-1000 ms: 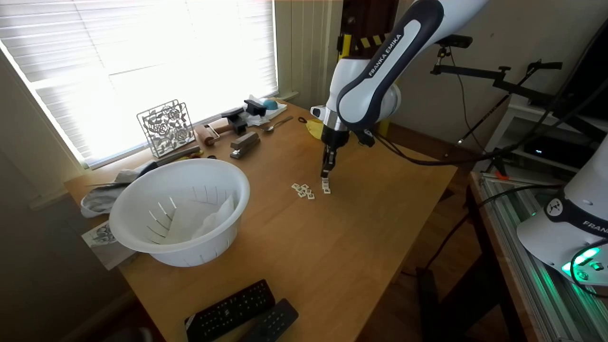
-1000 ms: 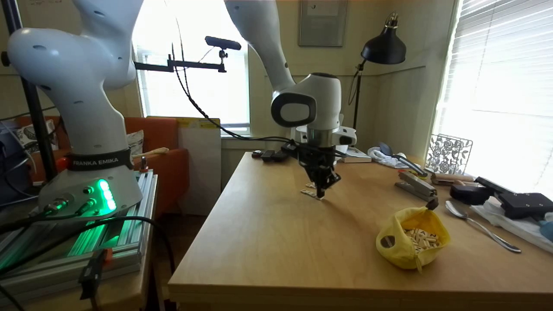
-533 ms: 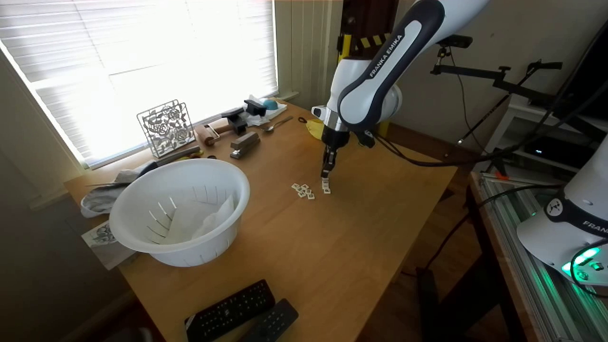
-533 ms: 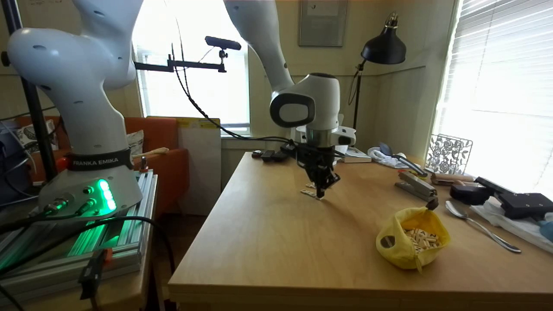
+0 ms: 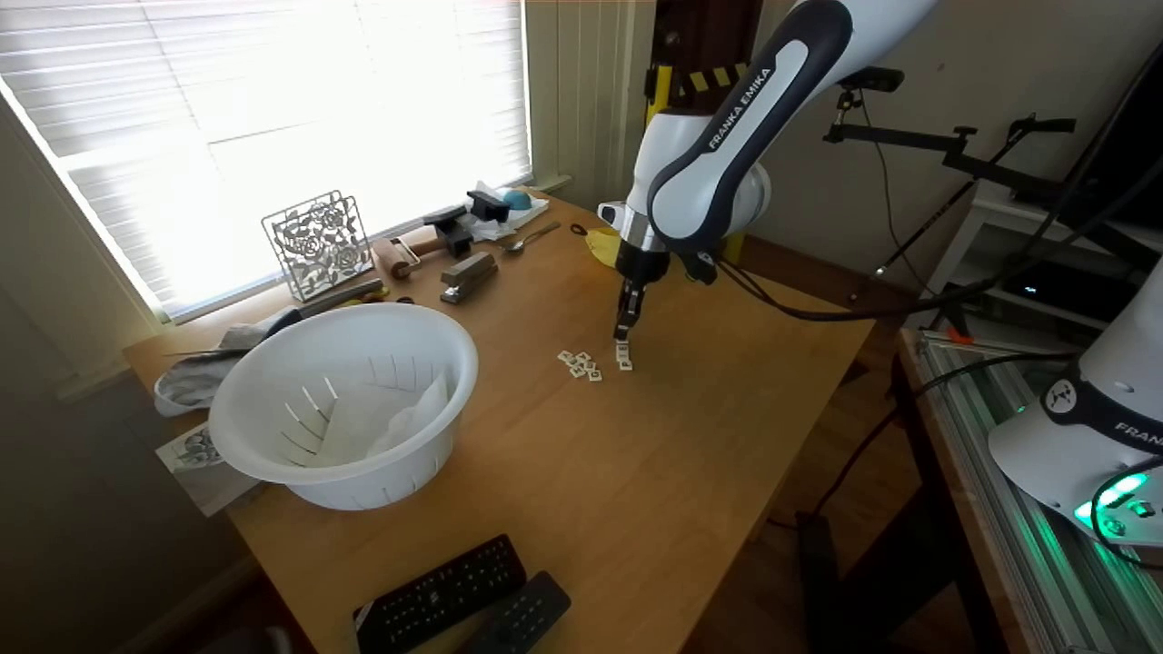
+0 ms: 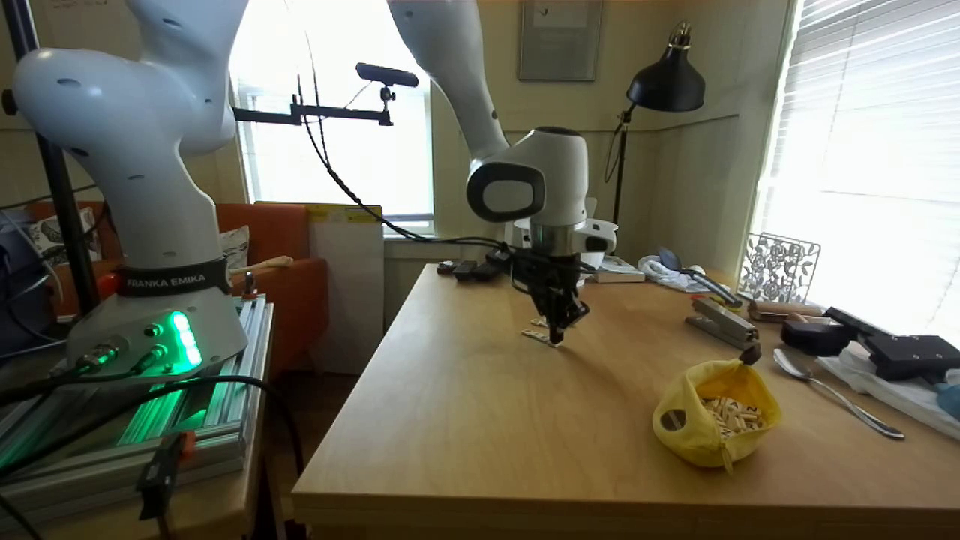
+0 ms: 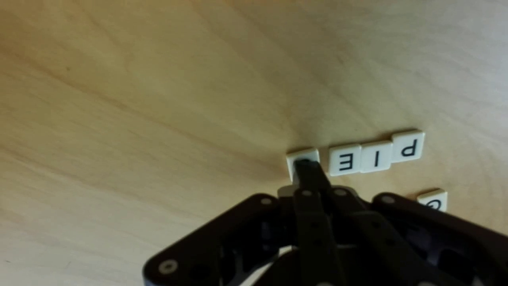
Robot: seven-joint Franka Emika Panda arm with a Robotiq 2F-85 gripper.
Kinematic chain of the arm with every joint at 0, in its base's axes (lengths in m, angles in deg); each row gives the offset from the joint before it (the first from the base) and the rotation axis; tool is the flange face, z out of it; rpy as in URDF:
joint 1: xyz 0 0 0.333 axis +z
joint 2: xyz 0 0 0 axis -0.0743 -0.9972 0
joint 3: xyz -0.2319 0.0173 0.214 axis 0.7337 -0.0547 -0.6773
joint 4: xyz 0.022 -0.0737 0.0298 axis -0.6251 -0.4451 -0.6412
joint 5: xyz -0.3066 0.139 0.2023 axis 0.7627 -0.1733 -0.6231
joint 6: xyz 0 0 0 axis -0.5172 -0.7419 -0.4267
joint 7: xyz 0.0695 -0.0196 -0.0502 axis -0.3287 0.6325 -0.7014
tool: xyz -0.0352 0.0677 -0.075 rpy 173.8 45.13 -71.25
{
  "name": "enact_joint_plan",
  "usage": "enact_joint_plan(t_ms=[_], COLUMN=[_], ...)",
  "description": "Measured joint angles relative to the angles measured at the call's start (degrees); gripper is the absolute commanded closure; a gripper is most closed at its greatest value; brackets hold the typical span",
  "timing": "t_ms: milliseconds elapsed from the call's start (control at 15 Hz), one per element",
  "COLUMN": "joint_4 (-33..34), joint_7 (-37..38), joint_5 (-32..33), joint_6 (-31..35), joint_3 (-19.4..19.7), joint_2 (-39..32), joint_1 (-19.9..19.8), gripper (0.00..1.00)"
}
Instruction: Move a letter piece on the table
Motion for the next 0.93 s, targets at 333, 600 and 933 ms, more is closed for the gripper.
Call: enact_joint_plan(t_ms=[333, 600, 933], joint_4=[-0.1, -0.1, -0.2], joint_7=[2.0, 2.9, 3.4], joint_5=[0.0, 0.0, 0.0], joint_6=[0.0, 0.0, 0.0], joint_3=[0.0, 0.0, 0.0], joint_2=[0.0, 0.1, 0.1], joint_1=[0.1, 0.1, 0.1], gripper=[1.00, 1.00, 1.00])
